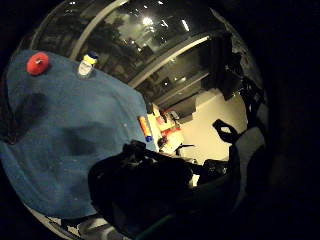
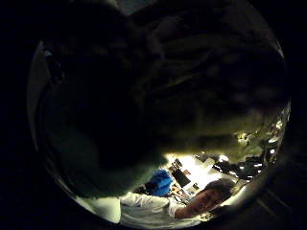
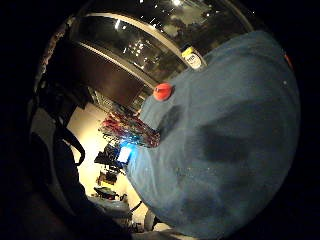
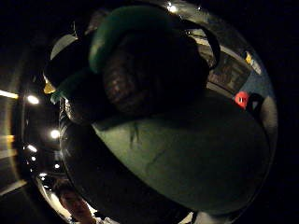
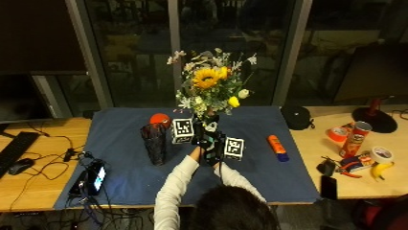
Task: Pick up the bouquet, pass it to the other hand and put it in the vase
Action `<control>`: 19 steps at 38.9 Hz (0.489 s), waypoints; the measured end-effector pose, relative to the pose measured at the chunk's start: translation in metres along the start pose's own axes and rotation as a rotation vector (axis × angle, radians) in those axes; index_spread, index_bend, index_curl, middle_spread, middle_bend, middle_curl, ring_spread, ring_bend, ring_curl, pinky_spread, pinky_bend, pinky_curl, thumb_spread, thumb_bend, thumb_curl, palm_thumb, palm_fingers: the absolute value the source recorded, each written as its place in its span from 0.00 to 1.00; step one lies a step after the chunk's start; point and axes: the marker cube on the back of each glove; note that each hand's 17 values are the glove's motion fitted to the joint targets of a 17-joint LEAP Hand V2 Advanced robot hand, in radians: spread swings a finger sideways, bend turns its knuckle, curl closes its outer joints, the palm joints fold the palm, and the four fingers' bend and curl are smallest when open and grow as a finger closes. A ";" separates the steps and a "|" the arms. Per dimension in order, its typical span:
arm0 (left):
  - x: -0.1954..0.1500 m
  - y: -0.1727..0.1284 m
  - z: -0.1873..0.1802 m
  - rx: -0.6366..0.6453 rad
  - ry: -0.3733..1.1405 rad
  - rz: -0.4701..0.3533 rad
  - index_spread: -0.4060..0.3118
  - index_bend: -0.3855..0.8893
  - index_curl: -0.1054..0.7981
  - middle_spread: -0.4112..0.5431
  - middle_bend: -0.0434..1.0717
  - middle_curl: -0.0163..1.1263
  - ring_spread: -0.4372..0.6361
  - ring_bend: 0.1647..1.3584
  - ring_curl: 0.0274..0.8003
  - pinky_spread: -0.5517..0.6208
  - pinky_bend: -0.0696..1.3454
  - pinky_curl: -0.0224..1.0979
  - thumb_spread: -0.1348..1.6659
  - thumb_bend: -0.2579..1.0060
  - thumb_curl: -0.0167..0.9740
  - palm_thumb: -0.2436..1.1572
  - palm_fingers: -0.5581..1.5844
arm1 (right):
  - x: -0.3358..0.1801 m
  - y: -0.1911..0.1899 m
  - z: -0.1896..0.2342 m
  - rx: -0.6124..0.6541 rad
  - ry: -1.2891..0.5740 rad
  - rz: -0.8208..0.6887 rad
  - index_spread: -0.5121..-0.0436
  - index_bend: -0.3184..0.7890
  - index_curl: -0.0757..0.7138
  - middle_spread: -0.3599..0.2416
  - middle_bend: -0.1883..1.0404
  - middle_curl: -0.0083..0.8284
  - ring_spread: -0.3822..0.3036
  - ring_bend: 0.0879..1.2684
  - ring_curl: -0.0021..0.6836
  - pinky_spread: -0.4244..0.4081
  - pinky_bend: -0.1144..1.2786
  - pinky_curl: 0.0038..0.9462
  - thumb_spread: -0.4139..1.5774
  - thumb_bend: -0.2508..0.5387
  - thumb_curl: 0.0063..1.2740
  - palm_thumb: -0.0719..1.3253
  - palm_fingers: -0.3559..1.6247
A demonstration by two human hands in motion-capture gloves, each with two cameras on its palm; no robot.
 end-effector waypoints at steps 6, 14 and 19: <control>0.003 0.003 -0.009 0.002 -0.098 -0.144 0.13 0.65 0.65 0.08 0.68 0.51 0.06 0.57 0.56 0.13 0.53 0.45 0.43 0.19 0.58 0.75 0.93 | -0.013 0.003 0.001 -0.135 0.001 0.035 0.65 0.70 0.88 0.37 0.84 0.77 0.29 0.80 0.80 0.23 0.62 0.54 0.58 0.27 0.51 0.76 0.86; 0.020 -0.012 -0.020 0.001 -0.017 -0.188 0.10 0.67 0.69 0.07 0.72 0.53 0.06 0.60 0.59 0.13 0.56 0.47 0.39 0.18 0.63 0.76 0.91 | -0.023 -0.011 -0.012 -0.347 -0.005 -0.211 0.58 0.44 0.78 0.35 0.61 0.65 0.30 0.60 0.70 0.20 0.62 0.50 0.53 0.26 0.51 0.70 0.66; 0.033 -0.031 -0.039 0.073 -0.058 -0.140 0.10 0.67 0.71 0.07 0.73 0.53 0.05 0.61 0.60 0.13 0.56 0.48 0.38 0.18 0.65 0.76 0.90 | -0.010 -0.016 -0.036 -0.383 0.166 -0.181 0.54 0.39 0.71 0.31 0.52 0.59 0.28 0.52 0.64 0.24 0.57 0.47 0.55 0.28 0.51 0.69 0.63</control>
